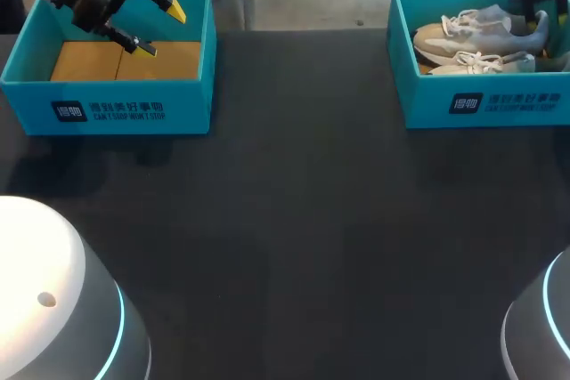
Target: Take the shoe out of the shoebox, open the shoe tongue, remove and reinsert the insole, then place the shoe into the shoebox
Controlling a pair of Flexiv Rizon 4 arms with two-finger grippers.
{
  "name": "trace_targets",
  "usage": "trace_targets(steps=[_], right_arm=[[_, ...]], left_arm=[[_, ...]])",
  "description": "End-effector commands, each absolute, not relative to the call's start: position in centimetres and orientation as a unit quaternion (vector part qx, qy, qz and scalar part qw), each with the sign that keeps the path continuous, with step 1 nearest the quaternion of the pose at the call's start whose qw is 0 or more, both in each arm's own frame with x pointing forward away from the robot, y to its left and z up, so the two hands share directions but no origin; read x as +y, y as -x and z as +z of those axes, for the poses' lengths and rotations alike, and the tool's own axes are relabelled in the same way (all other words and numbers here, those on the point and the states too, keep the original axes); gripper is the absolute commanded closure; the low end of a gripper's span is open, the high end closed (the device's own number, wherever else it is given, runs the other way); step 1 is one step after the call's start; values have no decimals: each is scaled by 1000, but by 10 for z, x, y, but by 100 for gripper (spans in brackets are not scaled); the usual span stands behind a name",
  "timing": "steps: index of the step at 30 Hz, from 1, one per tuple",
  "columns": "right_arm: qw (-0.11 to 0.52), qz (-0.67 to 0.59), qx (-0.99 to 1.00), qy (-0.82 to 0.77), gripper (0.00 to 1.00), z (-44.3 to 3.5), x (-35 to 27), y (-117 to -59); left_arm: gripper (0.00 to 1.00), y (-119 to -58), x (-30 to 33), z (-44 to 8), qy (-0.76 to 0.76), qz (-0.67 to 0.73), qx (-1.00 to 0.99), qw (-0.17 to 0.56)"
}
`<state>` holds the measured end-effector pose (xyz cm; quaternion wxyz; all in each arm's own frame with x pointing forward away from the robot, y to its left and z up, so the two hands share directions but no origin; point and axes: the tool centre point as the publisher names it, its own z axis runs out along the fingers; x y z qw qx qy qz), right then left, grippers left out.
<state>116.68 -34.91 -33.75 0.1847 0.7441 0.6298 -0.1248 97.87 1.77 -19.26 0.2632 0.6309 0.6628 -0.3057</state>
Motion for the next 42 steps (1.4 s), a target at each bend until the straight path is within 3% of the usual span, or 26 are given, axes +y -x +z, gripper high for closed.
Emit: trace_targets(steps=[1,24,26,34,42], right_arm=[[189,-113,633,-742,53,-321,-344,-1154],[185,-70,692,-694,50,-278,-310,-1131],[183,-64,699,-688,44,-273,-305,-1125],[177,-53,732,-656,44,-254,-288,-1105],[172,-52,742,-646,36,-246,-279,-1095]], left_arm=[[0,-979,18,-192,-631,-305,663,262],[0,-979,18,-192,-631,-305,663,262],[0,-979,18,-192,-631,-305,663,262],[0,-979,18,-192,-631,-305,663,262],[0,-984,11,-186,-608,-298,689,258]])
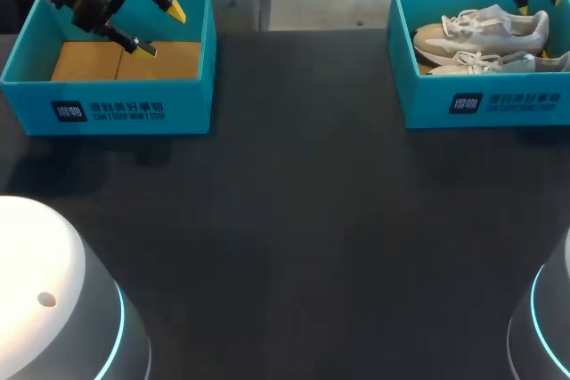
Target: Take the shoe out of the shoebox, open the shoe tongue, remove and reinsert the insole, then place the shoe into the shoebox
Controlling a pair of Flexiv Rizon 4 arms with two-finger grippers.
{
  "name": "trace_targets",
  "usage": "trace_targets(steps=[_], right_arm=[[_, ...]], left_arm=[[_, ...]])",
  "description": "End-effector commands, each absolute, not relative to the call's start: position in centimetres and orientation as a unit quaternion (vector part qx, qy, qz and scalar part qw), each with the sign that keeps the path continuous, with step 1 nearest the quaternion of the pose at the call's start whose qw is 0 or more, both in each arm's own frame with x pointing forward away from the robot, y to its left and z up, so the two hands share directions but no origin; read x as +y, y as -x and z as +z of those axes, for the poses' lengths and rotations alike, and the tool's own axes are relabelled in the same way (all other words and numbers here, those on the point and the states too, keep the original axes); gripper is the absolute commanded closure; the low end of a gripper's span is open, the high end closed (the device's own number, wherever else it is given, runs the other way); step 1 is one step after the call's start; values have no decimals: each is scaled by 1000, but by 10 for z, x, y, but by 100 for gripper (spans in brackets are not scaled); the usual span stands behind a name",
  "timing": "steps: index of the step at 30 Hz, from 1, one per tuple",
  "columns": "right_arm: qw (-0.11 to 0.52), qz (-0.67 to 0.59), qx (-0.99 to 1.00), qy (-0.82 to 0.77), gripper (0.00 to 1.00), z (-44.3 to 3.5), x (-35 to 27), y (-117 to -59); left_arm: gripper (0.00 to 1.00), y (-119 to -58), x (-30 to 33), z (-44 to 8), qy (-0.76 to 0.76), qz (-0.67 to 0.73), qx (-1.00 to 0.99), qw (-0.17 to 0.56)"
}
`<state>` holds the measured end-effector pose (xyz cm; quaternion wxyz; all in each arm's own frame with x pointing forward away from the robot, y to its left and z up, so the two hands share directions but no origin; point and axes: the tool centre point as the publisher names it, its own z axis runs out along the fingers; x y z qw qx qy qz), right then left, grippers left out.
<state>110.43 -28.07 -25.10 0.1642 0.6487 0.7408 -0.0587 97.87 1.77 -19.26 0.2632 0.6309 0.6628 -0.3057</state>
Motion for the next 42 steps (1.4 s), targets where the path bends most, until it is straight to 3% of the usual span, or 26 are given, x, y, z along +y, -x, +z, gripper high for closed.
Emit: trace_targets(steps=[1,10,18,34,42], right_arm=[[172,-50,741,-647,35,-245,-278,-1094],[171,-49,740,-648,33,-241,-272,-1089],[165,-51,742,-648,33,-240,-270,-1087],[157,-50,755,-635,35,-236,-255,-1078],[159,-46,748,-642,33,-233,-251,-1070]], left_arm=[[0,-990,4,-182,-576,-283,726,246],[0,-1010,-21,-156,-310,-197,905,216],[0,-1001,-22,-132,-130,-105,952,257],[0,-1000,-20,-132,-126,-95,952,264],[0,-994,-24,-113,112,-122,976,141]])
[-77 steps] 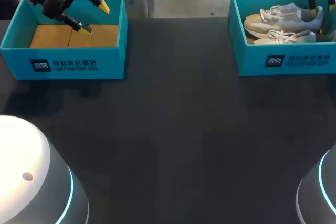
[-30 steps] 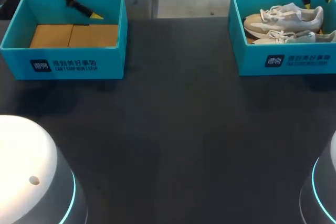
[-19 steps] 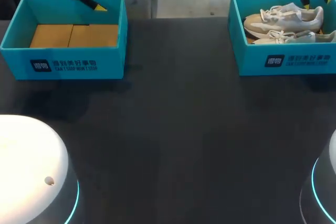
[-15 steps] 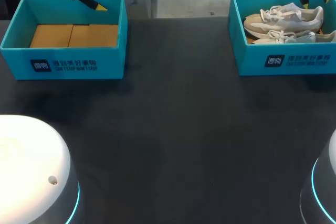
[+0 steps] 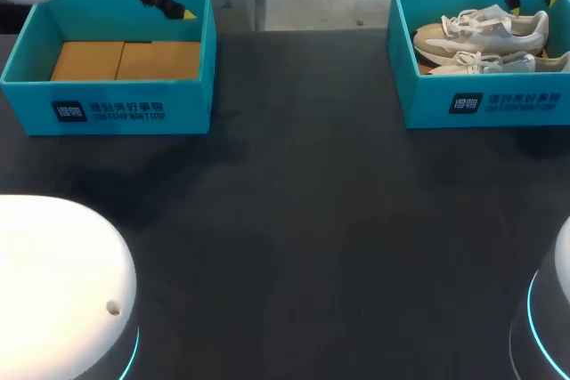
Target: Take the shoe out of the shoebox, open the shoe tongue, remove and reinsert the insole, then place the shoe into the shoebox
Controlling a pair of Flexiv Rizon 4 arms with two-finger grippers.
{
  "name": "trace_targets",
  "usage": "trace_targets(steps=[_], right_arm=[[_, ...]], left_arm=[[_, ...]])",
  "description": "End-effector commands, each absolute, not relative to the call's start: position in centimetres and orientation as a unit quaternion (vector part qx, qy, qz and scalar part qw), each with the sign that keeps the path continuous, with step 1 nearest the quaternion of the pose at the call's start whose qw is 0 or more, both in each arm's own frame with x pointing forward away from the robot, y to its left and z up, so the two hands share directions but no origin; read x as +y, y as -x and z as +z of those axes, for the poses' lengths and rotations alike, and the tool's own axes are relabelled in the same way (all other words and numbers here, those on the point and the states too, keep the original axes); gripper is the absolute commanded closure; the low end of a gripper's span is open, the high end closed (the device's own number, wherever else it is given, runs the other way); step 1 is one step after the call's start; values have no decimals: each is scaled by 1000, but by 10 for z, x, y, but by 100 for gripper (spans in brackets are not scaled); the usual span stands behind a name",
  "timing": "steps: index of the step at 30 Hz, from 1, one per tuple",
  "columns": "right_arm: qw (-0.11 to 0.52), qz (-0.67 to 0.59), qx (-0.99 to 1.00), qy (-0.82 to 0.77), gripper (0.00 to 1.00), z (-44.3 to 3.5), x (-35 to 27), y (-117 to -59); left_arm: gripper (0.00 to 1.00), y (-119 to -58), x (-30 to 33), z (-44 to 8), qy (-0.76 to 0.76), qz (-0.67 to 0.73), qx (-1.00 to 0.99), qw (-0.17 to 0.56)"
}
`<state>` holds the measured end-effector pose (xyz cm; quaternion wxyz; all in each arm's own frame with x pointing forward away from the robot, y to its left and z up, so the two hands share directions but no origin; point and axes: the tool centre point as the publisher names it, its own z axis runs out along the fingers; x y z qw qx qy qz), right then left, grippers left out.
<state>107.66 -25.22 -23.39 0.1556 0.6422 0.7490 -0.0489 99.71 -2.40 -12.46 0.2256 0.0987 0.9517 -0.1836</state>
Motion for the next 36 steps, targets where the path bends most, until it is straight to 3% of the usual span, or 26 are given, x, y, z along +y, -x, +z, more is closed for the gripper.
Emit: trace_targets(steps=[1,13,36], right_arm=[[159,-47,748,-642,32,-232,-249,-1069],[157,-48,738,-654,30,-224,-246,-1049],[123,-53,716,-685,24,-220,-252,-1005]], left_arm=[[0,-992,-24,-111,130,-125,974,134],[0,-970,-14,-127,343,-127,922,125],[0,-919,17,-166,688,-132,713,18]])
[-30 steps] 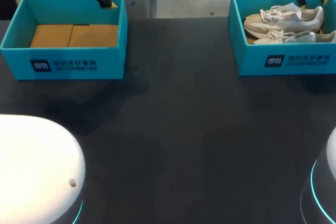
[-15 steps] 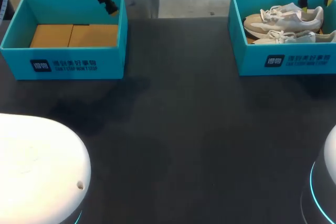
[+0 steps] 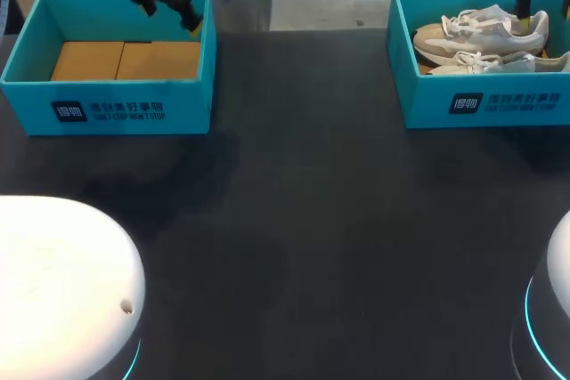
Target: Take the shoe out of the shoebox, open the shoe tongue, remove and reinsert the insole, then place the shoe into the shoebox
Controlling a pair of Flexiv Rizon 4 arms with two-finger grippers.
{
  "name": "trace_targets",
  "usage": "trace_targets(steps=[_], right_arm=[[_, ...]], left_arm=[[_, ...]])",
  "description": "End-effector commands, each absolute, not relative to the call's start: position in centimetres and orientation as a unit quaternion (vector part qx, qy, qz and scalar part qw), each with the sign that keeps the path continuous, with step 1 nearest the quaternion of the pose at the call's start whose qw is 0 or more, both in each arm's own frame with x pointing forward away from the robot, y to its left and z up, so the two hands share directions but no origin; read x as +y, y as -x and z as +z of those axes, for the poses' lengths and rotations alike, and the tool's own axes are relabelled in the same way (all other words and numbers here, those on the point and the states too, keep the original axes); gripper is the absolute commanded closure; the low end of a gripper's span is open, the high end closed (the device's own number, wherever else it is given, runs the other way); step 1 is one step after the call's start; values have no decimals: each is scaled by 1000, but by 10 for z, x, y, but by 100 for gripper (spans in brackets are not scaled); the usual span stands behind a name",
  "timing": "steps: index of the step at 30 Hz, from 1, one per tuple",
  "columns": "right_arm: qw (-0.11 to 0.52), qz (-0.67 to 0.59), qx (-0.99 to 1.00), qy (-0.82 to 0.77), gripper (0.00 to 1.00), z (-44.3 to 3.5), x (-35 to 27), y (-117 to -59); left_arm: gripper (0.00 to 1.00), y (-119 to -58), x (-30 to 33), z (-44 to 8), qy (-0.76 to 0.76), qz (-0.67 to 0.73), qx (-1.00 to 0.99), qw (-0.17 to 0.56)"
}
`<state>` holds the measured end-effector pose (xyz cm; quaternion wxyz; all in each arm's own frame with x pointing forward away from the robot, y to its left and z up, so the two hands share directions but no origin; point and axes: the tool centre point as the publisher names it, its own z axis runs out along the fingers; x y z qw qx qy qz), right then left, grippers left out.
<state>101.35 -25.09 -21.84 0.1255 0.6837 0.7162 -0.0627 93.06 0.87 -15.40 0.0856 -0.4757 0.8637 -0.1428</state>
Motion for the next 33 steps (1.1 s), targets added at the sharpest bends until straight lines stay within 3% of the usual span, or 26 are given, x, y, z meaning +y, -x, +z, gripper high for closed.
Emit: trace_targets(steps=[1,11,18,20,33], right_arm=[[119,-49,715,-687,23,-222,-253,-1003],[112,-7,717,-687,17,-232,-248,-981],[103,-6,730,-676,17,-234,-246,-964],[102,-5,732,-674,0,-234,-246,-962],[102,-5,732,-674,0,-234,-246,-962]], left_arm=[[0,-917,18,-170,699,-128,703,5],[0,-919,30,-195,783,-116,605,-87],[0,-924,36,-203,798,-102,586,-97],[0,-924,36,-204,796,-98,590,-95],[0,-924,35,-203,791,-102,595,-102]])
